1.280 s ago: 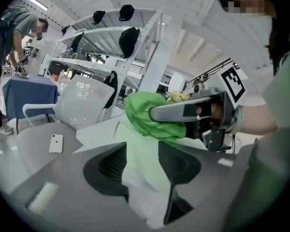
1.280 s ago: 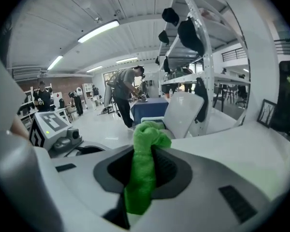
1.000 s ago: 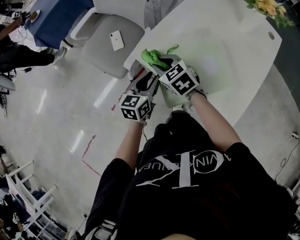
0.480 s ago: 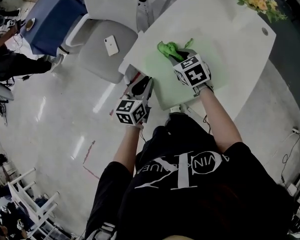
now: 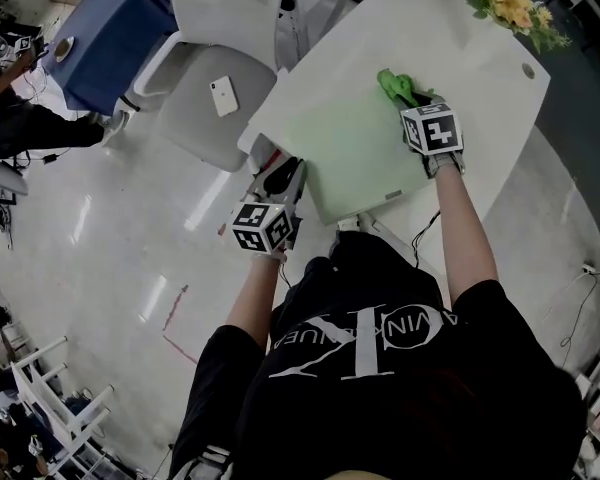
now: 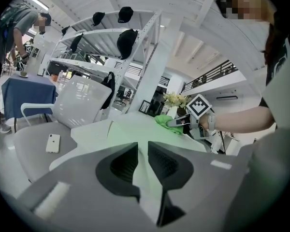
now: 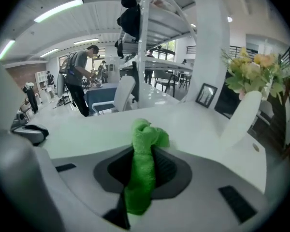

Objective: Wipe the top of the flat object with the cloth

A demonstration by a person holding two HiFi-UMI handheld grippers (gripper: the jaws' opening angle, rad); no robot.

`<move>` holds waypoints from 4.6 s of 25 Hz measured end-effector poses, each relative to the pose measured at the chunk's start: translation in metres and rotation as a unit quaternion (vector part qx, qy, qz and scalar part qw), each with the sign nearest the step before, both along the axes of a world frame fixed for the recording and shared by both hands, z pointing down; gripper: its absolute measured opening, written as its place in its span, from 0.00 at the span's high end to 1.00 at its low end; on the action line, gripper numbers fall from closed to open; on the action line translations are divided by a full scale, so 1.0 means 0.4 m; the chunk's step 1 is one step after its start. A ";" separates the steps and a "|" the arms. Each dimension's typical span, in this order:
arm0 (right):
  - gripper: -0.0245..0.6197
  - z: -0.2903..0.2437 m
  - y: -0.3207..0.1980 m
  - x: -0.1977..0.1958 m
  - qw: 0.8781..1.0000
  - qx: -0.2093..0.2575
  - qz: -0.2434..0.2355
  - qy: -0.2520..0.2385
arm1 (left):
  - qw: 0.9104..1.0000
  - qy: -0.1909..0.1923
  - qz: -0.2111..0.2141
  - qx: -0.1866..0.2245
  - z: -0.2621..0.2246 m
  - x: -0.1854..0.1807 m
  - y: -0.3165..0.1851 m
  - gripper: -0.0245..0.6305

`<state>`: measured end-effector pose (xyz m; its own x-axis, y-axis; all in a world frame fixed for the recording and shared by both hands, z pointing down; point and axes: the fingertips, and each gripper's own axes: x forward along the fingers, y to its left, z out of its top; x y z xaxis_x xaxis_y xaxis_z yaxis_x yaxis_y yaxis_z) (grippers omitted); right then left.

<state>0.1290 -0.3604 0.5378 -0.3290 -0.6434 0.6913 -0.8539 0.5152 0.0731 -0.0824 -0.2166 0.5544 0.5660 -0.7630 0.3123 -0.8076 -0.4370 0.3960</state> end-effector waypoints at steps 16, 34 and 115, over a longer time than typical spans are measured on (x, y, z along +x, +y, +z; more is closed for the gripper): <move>0.85 -0.006 -0.045 0.118 0.998 0.014 0.050 0.022 | 1.000 0.008 -0.011 0.000 -0.004 -0.003 -0.005 0.85; 0.85 -0.100 0.306 -0.336 0.985 0.063 -0.157 -0.037 | 0.997 0.045 0.040 -0.057 0.005 0.038 0.100 0.64; 0.85 -0.106 0.176 0.140 0.987 0.100 0.120 -0.024 | 0.997 0.061 0.015 -0.045 -0.008 0.018 0.046 0.81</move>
